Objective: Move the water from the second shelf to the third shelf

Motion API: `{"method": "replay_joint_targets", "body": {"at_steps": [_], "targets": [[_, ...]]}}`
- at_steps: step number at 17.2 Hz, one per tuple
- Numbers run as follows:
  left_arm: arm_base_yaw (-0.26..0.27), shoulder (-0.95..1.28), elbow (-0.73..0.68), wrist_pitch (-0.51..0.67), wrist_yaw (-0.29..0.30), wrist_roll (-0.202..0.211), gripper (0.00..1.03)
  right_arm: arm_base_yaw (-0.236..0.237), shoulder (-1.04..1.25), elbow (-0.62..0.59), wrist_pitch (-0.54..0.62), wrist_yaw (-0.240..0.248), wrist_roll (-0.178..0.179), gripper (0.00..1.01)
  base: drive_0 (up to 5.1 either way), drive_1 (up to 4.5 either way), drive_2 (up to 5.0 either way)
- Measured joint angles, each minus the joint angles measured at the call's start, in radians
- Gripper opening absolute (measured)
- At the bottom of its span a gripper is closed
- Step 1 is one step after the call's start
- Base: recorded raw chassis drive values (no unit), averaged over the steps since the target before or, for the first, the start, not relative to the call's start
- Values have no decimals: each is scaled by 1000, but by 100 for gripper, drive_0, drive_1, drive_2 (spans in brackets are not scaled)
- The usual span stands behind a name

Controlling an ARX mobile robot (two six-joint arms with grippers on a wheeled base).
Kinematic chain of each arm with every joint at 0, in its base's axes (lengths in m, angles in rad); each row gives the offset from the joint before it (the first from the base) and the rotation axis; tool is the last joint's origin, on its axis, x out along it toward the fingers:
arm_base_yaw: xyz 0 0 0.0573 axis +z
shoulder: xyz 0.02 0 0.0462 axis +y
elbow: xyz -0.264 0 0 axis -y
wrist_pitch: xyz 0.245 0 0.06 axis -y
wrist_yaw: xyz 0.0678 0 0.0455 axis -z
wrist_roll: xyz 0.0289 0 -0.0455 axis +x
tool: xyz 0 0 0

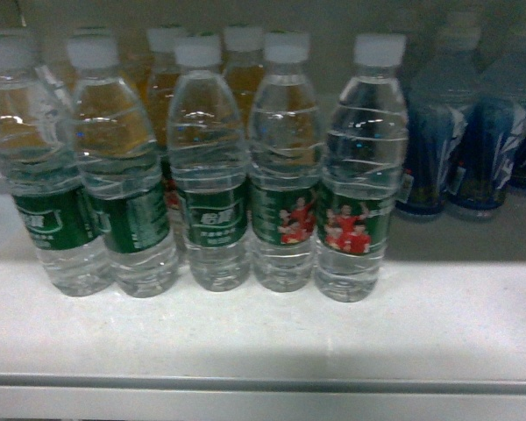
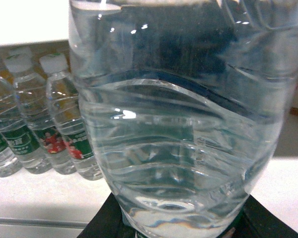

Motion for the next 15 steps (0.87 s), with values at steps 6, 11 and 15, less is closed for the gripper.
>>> {"method": "replay_joint_targets", "body": {"at_steps": [6,11,15], "targets": [[0,0,0,-1,0,0,98,0,0,0,-1,0,0,36,-504,241,241],[-1,0,0,1,-3,0,98,0,1,0,-6,-1,0,36,-504,241,241],[-1,0,0,1,0,0,98,0,0,0,0,2,0,36,-504,241,241]]}}
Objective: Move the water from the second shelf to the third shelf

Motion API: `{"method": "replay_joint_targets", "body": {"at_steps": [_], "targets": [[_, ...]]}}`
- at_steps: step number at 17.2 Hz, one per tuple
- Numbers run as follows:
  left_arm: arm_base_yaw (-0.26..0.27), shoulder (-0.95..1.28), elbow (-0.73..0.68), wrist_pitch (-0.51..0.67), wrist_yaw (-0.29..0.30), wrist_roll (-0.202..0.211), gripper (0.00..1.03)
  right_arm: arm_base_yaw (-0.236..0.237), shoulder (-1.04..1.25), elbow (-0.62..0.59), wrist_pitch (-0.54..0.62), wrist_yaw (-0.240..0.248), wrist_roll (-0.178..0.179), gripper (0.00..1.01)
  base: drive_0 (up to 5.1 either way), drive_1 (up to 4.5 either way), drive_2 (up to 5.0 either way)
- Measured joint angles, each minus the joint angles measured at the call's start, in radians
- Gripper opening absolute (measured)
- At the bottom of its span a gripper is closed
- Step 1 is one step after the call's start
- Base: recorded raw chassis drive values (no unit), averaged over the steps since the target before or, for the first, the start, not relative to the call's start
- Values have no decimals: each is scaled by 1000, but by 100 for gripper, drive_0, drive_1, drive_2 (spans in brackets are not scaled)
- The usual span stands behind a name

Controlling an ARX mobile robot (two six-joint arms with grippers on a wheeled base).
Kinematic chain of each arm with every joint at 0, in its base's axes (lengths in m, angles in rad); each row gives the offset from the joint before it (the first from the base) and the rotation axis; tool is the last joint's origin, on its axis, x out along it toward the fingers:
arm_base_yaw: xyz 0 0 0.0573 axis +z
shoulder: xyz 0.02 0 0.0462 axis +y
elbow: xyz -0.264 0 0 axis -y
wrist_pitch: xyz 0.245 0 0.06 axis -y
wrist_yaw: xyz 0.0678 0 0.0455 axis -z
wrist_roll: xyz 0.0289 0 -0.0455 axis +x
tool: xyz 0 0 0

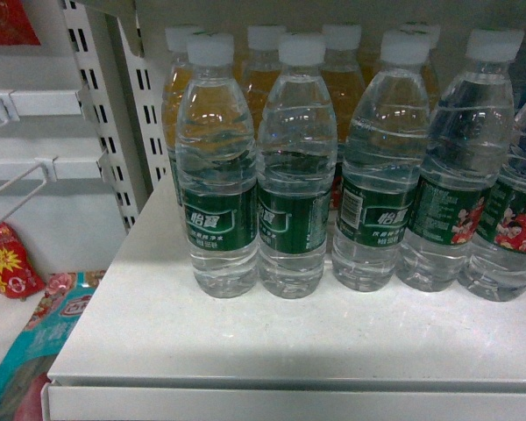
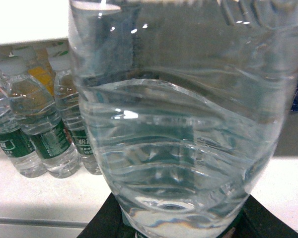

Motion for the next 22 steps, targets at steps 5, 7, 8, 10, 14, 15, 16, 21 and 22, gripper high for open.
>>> {"method": "replay_joint_targets", "body": {"at_steps": [5,7,8,10,14,15,16,21,22], "targets": [[0,0,0,0,0,0,98,0,0,0,-1,0,0,36,-504,241,241],[0,0,0,0,0,0,98,0,0,0,-1,0,0,36,-504,241,241],[0,0,0,0,0,0,98,0,0,0,-1,0,0,36,-504,241,241],[0,0,0,0,0,0,98,27,-19,-41,119,-2,59,36,-504,241,241],[0,0,0,0,0,0,98,135,-95,-53,64,6,79,36,-504,241,241],[0,0,0,0,0,0,98,163,-106,-74,55,8,79,36,-504,241,241],[0,0,0,0,0,0,98,188,-111,-94,45,32,78,36,-504,241,241],[0,0,0,0,0,0,98,396,167,-207,375,180,64,36,-504,241,241],[0,0,0,0,0,0,98,443,246,-212,457,206,55,36,-504,241,241]]}}
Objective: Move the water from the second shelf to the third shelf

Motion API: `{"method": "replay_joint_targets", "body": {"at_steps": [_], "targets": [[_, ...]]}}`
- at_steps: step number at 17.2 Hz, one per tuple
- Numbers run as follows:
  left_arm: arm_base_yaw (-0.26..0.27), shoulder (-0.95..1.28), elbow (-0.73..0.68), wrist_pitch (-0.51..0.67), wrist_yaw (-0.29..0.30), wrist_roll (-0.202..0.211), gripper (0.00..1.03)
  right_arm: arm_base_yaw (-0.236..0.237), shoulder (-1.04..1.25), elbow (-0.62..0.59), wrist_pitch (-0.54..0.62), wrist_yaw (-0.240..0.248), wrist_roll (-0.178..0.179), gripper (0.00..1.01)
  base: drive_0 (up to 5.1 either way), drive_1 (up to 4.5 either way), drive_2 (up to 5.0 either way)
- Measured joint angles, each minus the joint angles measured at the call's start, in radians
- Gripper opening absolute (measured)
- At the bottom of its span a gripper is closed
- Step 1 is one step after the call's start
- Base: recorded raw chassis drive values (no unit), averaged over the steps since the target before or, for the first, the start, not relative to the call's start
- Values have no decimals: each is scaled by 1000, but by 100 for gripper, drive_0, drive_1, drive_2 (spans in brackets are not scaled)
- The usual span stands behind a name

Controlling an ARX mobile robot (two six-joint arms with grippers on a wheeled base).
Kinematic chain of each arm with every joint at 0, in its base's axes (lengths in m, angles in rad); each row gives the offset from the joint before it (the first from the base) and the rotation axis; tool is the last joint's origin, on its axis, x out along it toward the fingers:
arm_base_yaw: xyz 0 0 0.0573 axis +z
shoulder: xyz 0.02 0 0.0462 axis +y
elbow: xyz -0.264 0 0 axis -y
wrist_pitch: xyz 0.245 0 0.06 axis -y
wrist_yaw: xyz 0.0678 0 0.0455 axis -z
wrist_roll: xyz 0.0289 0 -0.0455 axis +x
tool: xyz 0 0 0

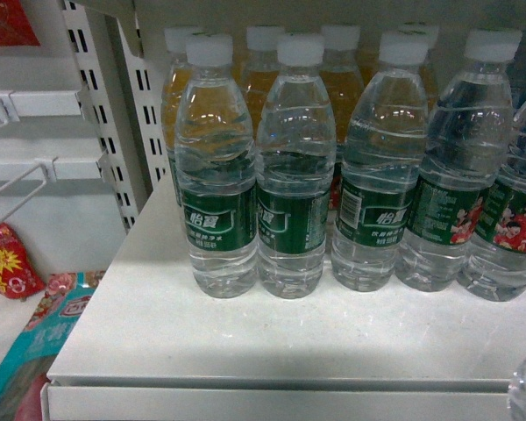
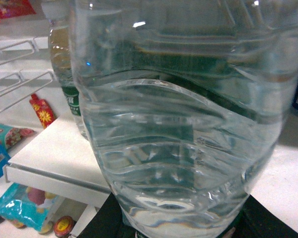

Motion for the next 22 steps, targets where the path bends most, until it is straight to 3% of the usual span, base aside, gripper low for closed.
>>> {"method": "replay_joint_targets", "body": {"at_steps": [1,4,6,9,12,17,22], "targets": [[0,0,0,0,0,0,98,44,102,-1,96,23,-15,36,-504,241,241],[0,0,0,0,0,0,98,102,402,1,339,71,-63,36,-504,241,241],[0,0,0,0,0,0,98,98,577,20,451,76,-82,36,-504,241,241],[0,0,0,0,0,0,98,78,705,66,539,58,-83,36,-504,241,241],[0,0,0,0,0,0,98,66,825,137,601,55,-81,36,-504,241,241],[0,0,0,0,0,0,98,114,962,214,632,68,-53,36,0,0,0],[0,0,0,0,0,0,98,116,1038,281,635,103,-31,36,0,0,0]]}}
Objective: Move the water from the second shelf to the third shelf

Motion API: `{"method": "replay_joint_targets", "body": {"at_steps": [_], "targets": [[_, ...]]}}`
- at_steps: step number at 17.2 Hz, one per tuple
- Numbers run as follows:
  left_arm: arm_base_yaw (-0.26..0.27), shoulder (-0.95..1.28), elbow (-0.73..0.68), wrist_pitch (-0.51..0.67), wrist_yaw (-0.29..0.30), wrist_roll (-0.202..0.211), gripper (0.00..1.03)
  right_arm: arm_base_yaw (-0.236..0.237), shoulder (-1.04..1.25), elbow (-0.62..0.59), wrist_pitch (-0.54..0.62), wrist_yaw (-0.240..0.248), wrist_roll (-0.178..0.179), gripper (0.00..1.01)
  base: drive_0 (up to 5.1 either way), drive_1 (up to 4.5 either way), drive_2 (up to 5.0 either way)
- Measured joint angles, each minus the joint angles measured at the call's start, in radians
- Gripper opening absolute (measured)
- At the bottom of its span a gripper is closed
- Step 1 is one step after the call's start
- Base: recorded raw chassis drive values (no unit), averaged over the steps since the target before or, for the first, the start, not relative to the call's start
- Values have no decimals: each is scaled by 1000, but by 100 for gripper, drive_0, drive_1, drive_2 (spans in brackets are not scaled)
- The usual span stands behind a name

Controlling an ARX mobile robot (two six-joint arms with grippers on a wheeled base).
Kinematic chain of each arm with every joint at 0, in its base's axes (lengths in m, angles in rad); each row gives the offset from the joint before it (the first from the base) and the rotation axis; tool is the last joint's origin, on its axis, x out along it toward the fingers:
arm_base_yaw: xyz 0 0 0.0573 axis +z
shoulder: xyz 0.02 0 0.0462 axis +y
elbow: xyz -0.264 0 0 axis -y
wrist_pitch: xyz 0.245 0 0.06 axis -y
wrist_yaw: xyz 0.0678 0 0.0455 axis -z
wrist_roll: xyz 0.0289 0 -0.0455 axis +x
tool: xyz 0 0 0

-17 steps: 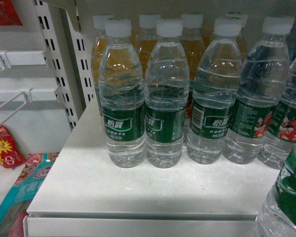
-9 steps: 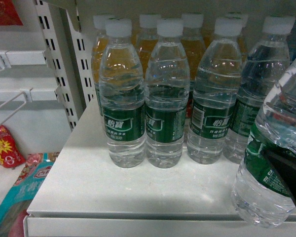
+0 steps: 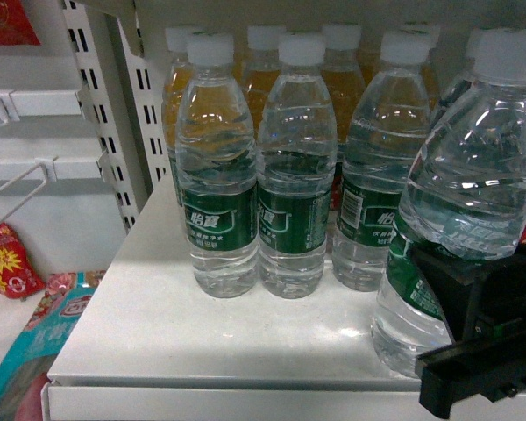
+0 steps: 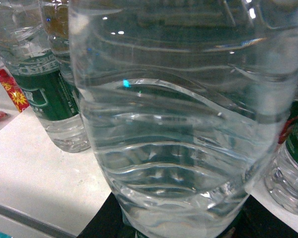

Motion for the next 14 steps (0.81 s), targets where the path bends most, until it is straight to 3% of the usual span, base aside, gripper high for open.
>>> {"method": "replay_joint_targets", "body": {"at_steps": [5,14], "targets": [[0,0,0,0,0,0,98,38,34,72,-34,5,13,36,0,0,0],[0,0,0,0,0,0,98,63,125,165,-59,31,12,36,0,0,0]]}}
